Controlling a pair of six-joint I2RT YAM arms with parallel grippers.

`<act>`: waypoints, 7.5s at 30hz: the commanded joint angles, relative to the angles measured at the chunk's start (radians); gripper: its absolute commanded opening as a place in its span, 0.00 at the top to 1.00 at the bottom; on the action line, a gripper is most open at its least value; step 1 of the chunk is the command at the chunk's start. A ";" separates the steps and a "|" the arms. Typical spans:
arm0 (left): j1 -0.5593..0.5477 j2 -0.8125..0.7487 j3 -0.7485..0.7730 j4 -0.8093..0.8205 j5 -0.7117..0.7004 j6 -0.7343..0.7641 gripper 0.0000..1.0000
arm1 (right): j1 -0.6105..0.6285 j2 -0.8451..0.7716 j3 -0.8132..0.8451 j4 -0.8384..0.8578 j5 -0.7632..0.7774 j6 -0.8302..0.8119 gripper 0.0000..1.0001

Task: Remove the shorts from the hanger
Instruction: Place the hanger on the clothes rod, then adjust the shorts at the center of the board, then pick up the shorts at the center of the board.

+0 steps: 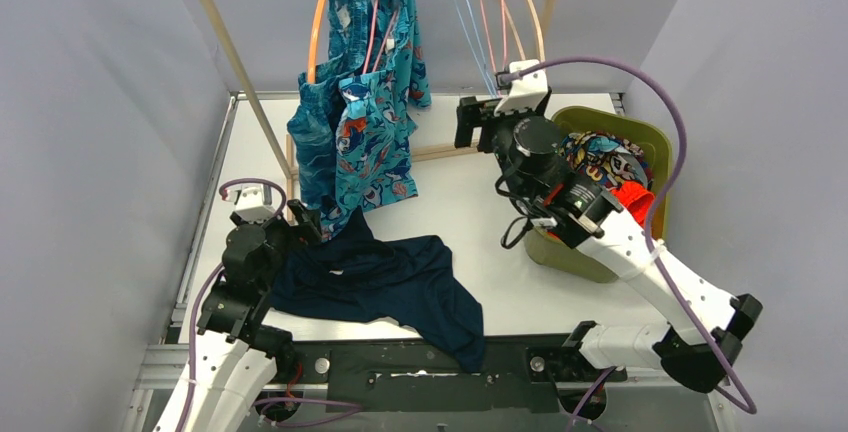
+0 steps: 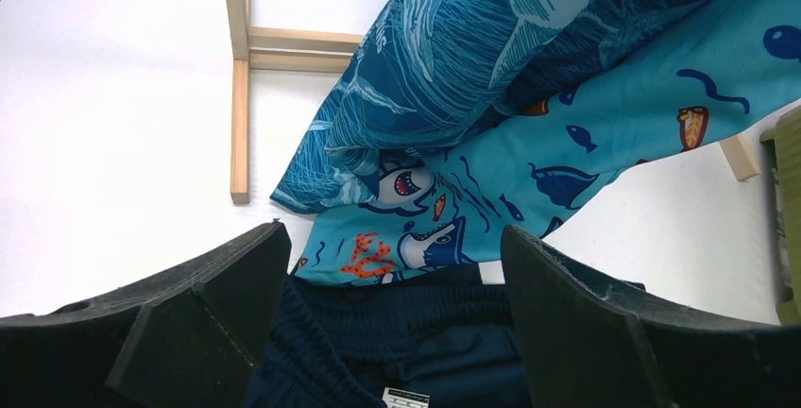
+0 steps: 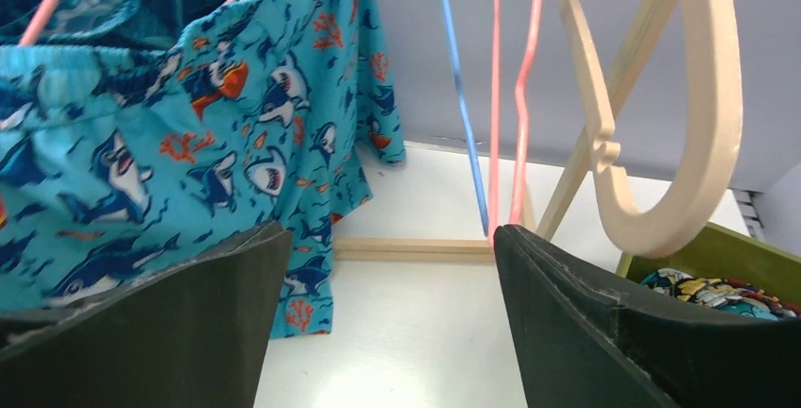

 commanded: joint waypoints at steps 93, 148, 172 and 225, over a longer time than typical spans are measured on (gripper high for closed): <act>0.035 -0.021 0.014 0.008 -0.134 -0.016 0.17 | 0.147 -0.046 -0.418 -0.398 -0.932 -0.183 0.64; 0.044 -0.016 0.016 0.006 -0.132 -0.013 0.17 | 0.275 -0.040 -0.391 0.008 -0.649 -0.235 1.00; 0.059 -0.024 0.013 0.011 -0.131 -0.014 0.17 | 0.278 -0.407 -0.561 -0.179 -0.375 0.163 0.96; 0.070 -0.009 0.013 0.006 -0.125 -0.016 0.17 | 0.252 0.021 -0.536 -0.279 0.010 0.508 1.00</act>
